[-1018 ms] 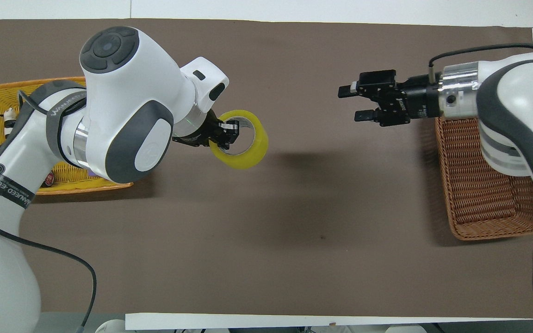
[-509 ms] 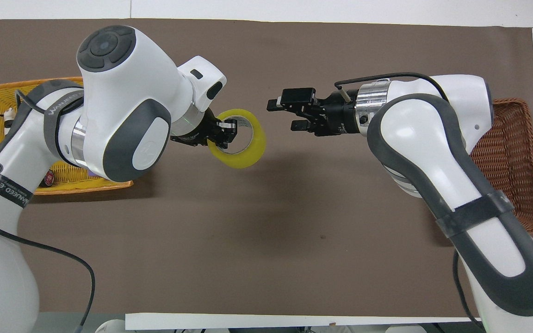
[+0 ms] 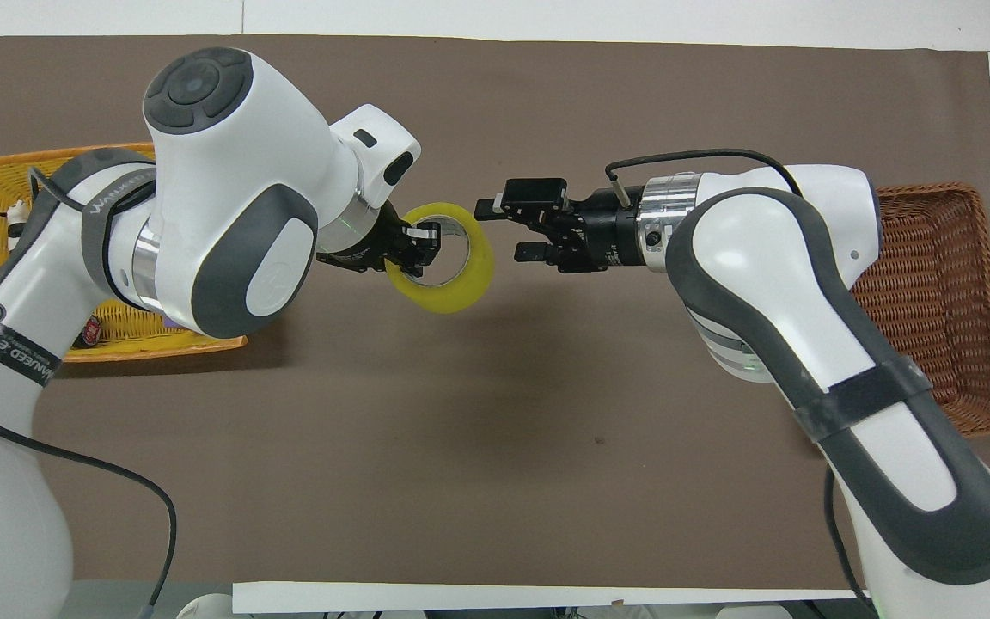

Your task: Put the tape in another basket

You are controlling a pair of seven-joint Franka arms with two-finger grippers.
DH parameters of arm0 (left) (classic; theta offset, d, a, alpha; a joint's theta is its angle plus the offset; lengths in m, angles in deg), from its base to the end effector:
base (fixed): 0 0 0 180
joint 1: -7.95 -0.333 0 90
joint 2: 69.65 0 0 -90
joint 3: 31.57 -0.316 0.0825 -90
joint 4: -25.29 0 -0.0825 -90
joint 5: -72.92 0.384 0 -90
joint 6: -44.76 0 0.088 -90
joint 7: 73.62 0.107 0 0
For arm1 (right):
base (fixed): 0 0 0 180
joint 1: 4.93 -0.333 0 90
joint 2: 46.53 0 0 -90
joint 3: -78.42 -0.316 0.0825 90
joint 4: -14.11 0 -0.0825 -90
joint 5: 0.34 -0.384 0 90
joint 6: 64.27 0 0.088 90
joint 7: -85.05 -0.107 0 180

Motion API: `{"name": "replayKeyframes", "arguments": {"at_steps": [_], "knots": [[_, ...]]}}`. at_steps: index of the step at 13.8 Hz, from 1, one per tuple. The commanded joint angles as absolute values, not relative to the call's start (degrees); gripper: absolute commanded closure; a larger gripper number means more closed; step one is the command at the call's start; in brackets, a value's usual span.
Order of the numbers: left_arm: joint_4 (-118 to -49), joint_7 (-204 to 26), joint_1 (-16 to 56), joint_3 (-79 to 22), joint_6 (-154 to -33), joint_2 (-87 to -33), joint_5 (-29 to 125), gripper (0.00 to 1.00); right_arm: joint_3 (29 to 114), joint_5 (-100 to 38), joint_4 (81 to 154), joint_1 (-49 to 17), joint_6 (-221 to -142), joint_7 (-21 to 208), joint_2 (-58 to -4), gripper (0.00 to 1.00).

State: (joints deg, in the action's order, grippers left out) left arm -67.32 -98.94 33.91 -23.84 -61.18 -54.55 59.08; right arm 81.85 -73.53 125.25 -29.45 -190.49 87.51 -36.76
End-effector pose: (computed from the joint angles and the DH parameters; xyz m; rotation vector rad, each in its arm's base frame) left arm 0.5247 -0.3630 0.4729 2.9134 -0.1047 -0.2295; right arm 0.5631 0.2540 0.4263 -2.0742 0.3830 0.1007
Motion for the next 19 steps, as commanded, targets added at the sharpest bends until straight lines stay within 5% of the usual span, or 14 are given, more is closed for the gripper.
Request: {"name": "replayKeyframes", "arguments": {"at_steps": [1, 5, 9, 14, 16, 17, 19], "knots": [[-68.7, -98.6, 33.4, -23.9, -61.5, -56.1, 58.0, 0.97, 81.9, -75.0, 126.4, -30.9, -192.1, 88.3, -37.6, 0.00], [-68.7, -98.7, 33.4, -23.9, -61.4, -56.2, 58.0, 0.97, 81.9, -75.0, 127.3, -31.5, -192.1, 88.2, -37.7, 0.03], [-68.7, -98.8, 33.5, -23.9, -61.5, -56.1, 58.0, 0.97, 81.9, -75.0, 127.5, -31.6, -192.1, 88.3, -37.8, 0.24], [-68.7, -98.7, 33.4, -23.9, -61.5, -56.1, 58.0, 0.96, 81.9, -75.0, 127.5, -31.6, -191.8, 86.9, -37.9, 0.95], [-68.5, -98.8, 33.7, -23.9, -61.4, -56.1, 58.0, 0.75, 81.9, -75.0, 127.4, -31.5, -191.7, 86.2, -37.9, 1.00], [-68.1, -98.7, 33.9, -23.9, -60.6, -56.1, 58.2, 0.40, 81.9, -75.0, 127.4, -31.5, -191.6, 86.2, -37.8, 1.00], [-67.1, -98.8, 33.7, -23.9, -58.4, -56.3, 58.6, 0.24, 81.9, -75.0, 127.2, -31.5, -191.5, 86.2, -37.8, 1.00]]}}
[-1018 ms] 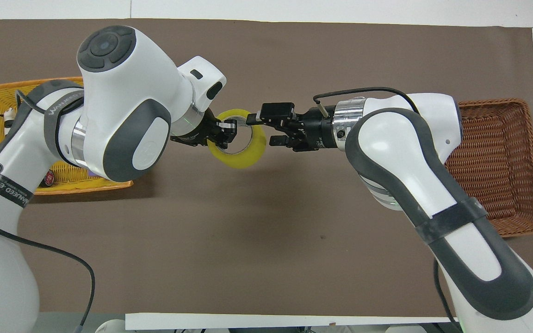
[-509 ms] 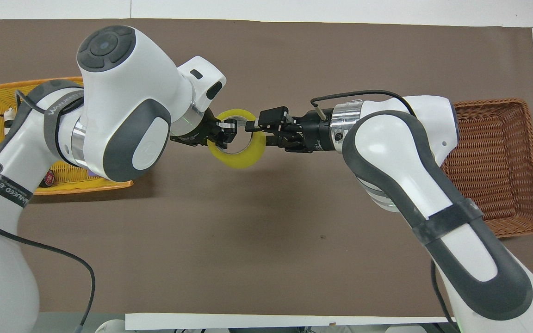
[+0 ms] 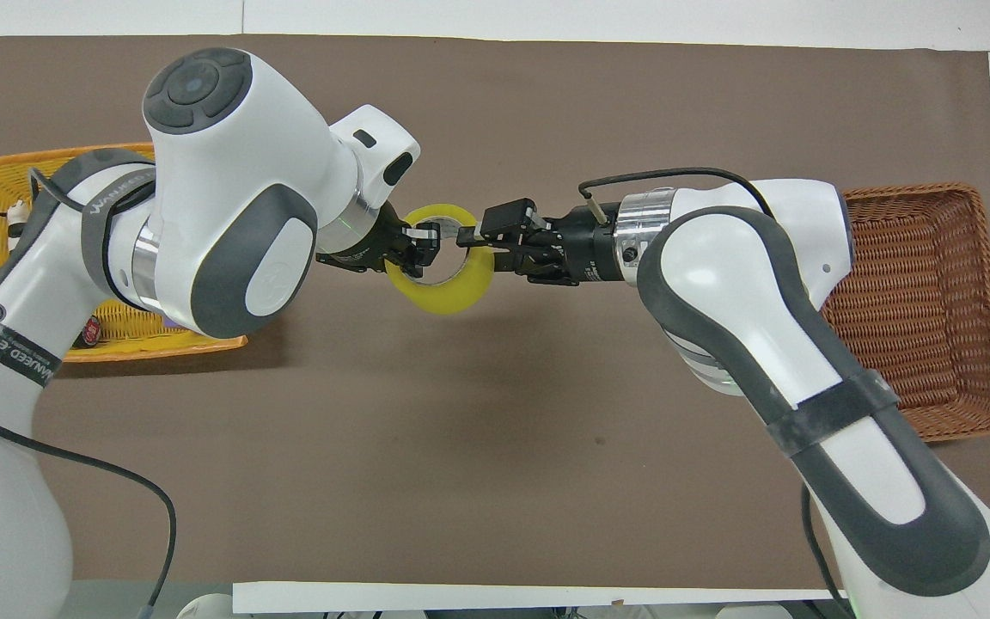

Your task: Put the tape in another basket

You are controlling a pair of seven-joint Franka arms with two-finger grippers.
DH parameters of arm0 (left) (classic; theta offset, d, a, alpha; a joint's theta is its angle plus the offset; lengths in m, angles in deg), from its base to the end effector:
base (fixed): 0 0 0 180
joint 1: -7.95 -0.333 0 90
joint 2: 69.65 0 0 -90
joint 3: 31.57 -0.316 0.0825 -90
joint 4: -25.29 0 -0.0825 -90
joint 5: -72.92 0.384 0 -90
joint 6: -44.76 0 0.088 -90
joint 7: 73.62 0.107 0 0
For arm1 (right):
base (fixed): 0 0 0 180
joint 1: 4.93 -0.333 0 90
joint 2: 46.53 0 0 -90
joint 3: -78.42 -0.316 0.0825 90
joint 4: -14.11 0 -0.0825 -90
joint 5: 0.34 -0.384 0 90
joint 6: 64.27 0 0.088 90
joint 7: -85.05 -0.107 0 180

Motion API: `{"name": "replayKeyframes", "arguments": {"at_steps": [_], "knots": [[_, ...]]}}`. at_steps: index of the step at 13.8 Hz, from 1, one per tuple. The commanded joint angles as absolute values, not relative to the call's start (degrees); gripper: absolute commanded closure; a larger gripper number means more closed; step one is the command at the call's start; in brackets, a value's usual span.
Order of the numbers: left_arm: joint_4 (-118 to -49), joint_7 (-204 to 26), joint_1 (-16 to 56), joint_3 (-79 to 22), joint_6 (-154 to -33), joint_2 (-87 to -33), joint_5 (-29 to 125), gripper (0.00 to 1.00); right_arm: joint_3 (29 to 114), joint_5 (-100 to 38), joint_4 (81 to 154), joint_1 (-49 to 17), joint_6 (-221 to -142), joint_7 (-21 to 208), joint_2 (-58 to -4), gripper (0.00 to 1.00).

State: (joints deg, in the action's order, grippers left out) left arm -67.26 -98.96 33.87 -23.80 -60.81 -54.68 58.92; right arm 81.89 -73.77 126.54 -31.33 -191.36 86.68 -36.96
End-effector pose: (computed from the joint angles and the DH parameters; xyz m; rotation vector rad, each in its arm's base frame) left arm 0.5238 -0.3629 0.4744 2.9120 -0.1048 -0.2355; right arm 0.5516 0.2684 0.4180 -2.0845 0.3886 0.1306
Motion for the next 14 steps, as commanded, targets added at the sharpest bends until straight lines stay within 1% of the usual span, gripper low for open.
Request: {"name": "replayKeyframes", "arguments": {"at_steps": [1, 2, 4, 7, 10, 12, 14], "knots": [[-65.4, -98.8, 33.5, -24.0, -56.3, -56.6, 58.8, 0.18, 81.9, -75.0, 127.2, -31.5, -191.5, 86.2, -37.8, 1.00], [-64.3, -98.6, 33.4, -24.3, -54.1, -56.9, 59.4, 0.14, 81.9, -75.0, 127.2, -31.5, -191.4, 86.2, -37.8, 1.00], [-63.8, -98.1, 31.7, -25.2, -51.1, -59.6, 61.4, 0.01, 81.9, -75.0, 127.2, -31.4, -191.3, 86.4, -37.8, 1.00], [-64.1, -96.4, 24.3, -26.7, -49.4, -61.6, 62.1, 0.01, 82.3, -73.6, 127.0, -29.5, -188.8, 86.8, -37.8, 1.00], [-65.7, -86.8, 13.8, -26.8, -48.9, -62.1, 65.4, 0.01, 82.5, -64.5, 125.6, -21.5, -181.0, 89.6, -38.0, 1.00], [-66.9, -80.8, 7.9, -26.9, -49.7, -62.3, 66.0, 0.01, 82.5, -59.8, 124.1, -12.6, -173.5, 95.4, -37.9, 1.00], [-67.2, -80.7, 2.3, -26.9, -50.0, -62.5, 66.2, 0.01, 82.5, -56.4, 123.4, -4.4, -167.8, 102.3, -37.9, 1.00]]}}
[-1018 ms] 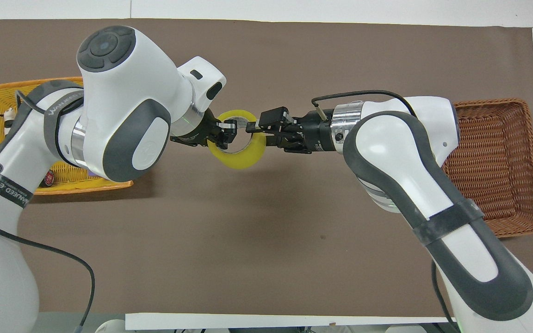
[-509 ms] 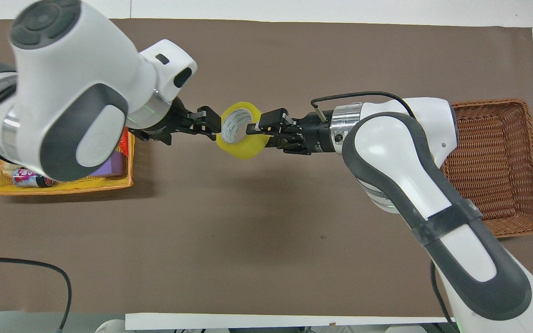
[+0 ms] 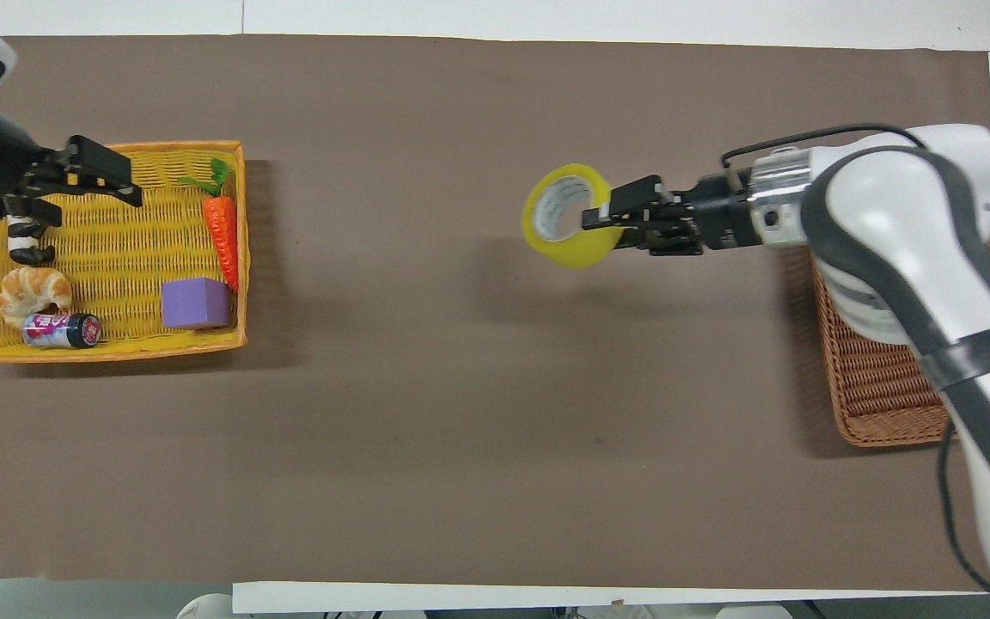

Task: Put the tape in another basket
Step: 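Carry the tape toward the wicker basket with the right gripper while the left gripper withdraws, then lower the tape into the wicker basket and open the right gripper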

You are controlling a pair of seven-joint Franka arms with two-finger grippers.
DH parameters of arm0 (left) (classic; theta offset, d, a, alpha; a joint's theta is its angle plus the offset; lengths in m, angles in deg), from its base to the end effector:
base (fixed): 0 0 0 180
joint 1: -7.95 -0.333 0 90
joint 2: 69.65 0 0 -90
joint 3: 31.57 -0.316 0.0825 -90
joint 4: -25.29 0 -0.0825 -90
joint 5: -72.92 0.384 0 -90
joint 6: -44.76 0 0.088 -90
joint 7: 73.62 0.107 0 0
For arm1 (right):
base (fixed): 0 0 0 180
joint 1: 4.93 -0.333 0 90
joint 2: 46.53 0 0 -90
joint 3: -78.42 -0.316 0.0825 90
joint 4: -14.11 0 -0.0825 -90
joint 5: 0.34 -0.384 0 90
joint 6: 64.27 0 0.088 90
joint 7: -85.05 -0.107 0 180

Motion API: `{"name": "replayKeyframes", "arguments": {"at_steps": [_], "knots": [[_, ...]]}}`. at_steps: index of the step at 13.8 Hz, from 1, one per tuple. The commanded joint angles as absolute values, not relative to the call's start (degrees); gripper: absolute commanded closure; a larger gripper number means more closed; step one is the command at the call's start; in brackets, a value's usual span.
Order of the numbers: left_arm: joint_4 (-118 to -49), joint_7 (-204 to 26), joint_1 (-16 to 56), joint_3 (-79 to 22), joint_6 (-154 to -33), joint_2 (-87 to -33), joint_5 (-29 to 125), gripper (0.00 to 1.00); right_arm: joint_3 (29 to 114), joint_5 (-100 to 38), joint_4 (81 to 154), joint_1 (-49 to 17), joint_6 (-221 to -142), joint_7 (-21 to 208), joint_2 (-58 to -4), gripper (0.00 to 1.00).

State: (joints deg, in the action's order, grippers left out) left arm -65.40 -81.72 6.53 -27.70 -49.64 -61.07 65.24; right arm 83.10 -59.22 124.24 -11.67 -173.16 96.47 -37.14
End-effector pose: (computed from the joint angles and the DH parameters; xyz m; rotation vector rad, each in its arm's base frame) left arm 0.5987 -0.0364 0.5398 2.9983 0.1725 -0.1466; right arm 0.5890 0.0853 0.4226 -2.1977 0.2424 0.1064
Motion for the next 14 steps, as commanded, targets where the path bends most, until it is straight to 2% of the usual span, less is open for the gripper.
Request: {"name": "replayKeyframes", "arguments": {"at_steps": [1, 5, 8, 11, 14], "knots": [[-67.2, -80.8, -0.1, -26.9, -50.3, -62.5, 66.2, 0.01, 82.5, -54.2, 122.7, -0.7, -165.5, 105.2, -37.8, 1.00], [-67.6, -80.7, -1.5, -26.9, -53.0, -62.4, 66.4, 0.01, 82.5, -40.8, 117.5, 13.5, -156.7, 115.5, -36.5, 1.00], [-68.7, -80.7, -0.7, -26.7, -53.2, -62.8, 69.2, 0.01, 82.5, -33.5, 116.9, 21.9, -151.2, 124.9, -36.3, 1.00], [-68.7, -80.7, -0.7, -26.7, -53.2, -62.9, 69.2, 0.01, 82.5, -27.6, 117.3, 25.7, -148.8, 132.3, -36.3, 1.00], [-68.5, -80.7, -0.8, -26.7, -52.7, -63.0, 69.2, 0.01, 82.5, -26.6, 118.8, 25.8, -148.5, 134.5, -34.4, 1.00]]}}
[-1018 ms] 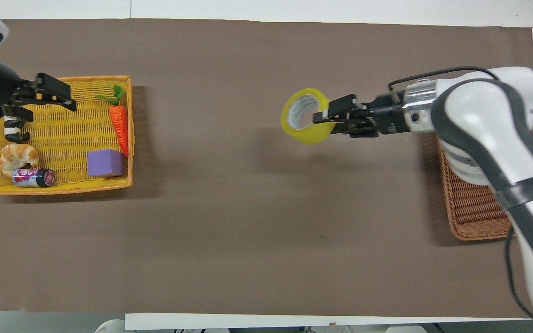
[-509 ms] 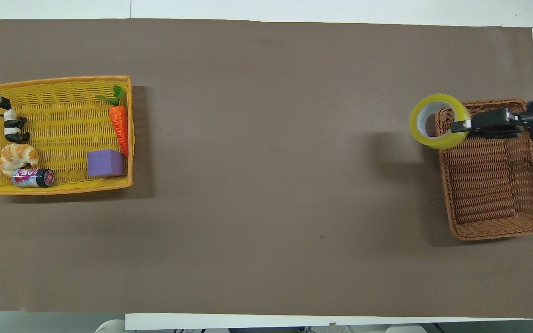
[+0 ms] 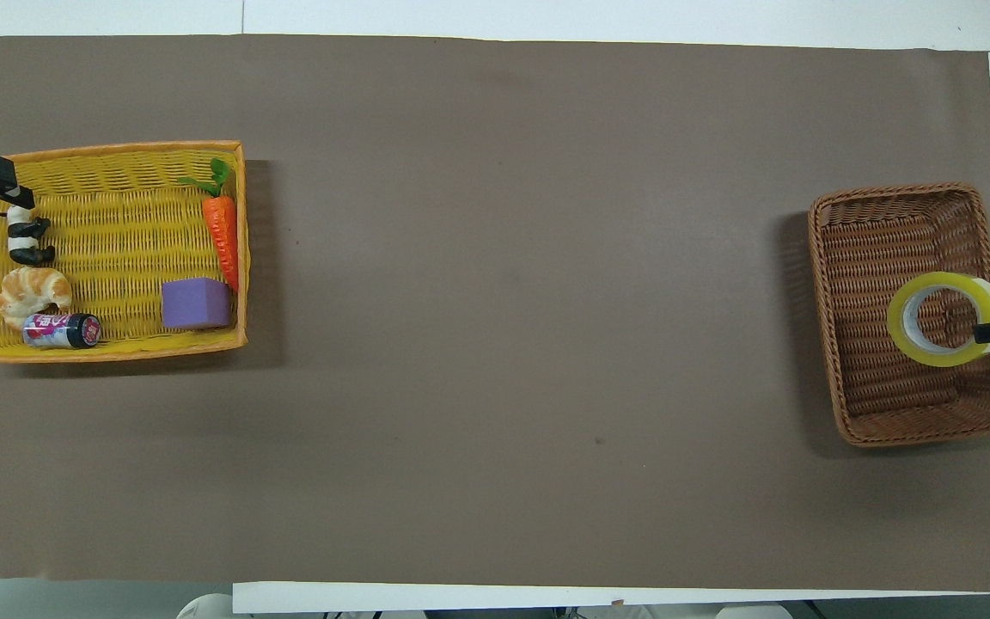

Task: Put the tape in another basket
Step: 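Lower the tape into the wicker basket and open the right gripper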

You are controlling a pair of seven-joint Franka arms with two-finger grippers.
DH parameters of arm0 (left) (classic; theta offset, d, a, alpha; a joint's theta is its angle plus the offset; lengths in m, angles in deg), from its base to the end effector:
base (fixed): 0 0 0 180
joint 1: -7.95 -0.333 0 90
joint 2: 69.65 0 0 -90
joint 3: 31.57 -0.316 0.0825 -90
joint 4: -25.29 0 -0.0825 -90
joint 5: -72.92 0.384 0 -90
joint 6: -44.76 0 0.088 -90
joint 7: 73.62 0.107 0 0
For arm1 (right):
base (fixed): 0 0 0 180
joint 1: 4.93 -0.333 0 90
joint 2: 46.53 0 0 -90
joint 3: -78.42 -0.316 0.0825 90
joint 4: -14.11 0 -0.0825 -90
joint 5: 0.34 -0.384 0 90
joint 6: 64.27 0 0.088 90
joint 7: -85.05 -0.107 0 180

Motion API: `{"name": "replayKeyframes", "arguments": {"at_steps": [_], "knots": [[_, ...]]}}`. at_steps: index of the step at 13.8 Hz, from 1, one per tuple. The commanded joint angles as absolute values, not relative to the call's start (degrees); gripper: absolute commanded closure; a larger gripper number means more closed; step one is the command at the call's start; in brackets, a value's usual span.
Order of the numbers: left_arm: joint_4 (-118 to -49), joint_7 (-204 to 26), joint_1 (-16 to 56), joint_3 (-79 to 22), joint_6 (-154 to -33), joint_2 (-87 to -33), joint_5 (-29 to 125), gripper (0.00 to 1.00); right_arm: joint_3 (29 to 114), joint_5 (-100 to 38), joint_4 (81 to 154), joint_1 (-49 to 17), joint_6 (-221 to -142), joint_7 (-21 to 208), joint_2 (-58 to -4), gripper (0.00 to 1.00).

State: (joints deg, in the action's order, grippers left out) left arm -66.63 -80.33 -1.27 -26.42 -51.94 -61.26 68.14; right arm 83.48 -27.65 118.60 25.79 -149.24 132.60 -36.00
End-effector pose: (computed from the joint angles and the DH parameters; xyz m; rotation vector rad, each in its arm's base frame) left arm 0.6001 0.0379 0.5345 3.0305 0.3056 -0.0985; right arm 0.4778 -0.2770 0.4153 -2.4522 -0.1420 0.1002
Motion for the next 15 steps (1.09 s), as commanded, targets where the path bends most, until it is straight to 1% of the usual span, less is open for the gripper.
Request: {"name": "replayKeyframes", "arguments": {"at_steps": [1, 3, 5, 6, 7, 8, 9, 10, 11, 13, 15], "knots": [[-68.4, -80.7, -0.7, -26.6, -52.6, -63.1, 69.5, 0.01, 82.4, -26.4, 118.8, 25.7, -148.6, 135.4, -32.9, 1.00], [-67.7, -80.7, 2.2, -26.4, -52.5, -63.5, 69.7, 0.01, 81.9, -26.4, 118.3, 25.5, -149.6, 137.8, -29.5, 1.00], [-64.1, -80.8, 6.4, -26.2, -48.7, -63.5, 73.4, 0.01, 81.8, -26.5, 118.5, 23.9, -150.6, 138.0, -29.3, 1.00], [-62.6, -80.9, 6.0, -24.9, -45.5, -63.8, 74.8, 0.01, 81.9, -26.4, 118.6, 23.9, -151.4, 138.0, -29.3, 1.00], [-62.7, -80.8, 5.4, -23.7, -44.5, -65.2, 74.8, 0.01, 81.9, -26.4, 118.8, 24.0, -151.8, 138.0, -29.4, 1.00], [-62.9, -80.7, 4.8, -23.6, -44.5, -66.6, 74.6, 0.01, 81.9, -26.2, 118.8, 24.1, -152.1, 138.0, -29.4, 0.88], [-62.8, -80.7, 4.7, -23.5, -44.0, -67.1, 74.5, 0.01, 81.9, -25.7, 118.8, 24.0, -152.3, 138.1, -29.4, 0.58], [-62.9, -80.7, 4.6, -23.3, -44.7, -67.2, 74.3, 0.01, 81.9, -24.6, 118.7, 23.9, -152.9, 138.4, -29.3, 0.12], [-62.9, -80.8, 4.6, -23.3, -45.5, -67.2, 74.2, 0.01, 81.9, -23.6, 118.7, 24.0, -154.2, 139.5, -29.5, 0.00], [-63.0, -80.7, 4.6, -23.3, -45.7, -67.3, 74.0, 0.01, 82.0, -21.5, 118.4, 23.6, -156.0, 140.2, -31.2, 0.00], [-63.3, -80.7, 4.7, -23.3, -45.6, -67.7, 74.1, 0.01, 81.9, -16.8, 118.1, 22.2, -158.5, 138.1, -34.8, 0.00]]}}
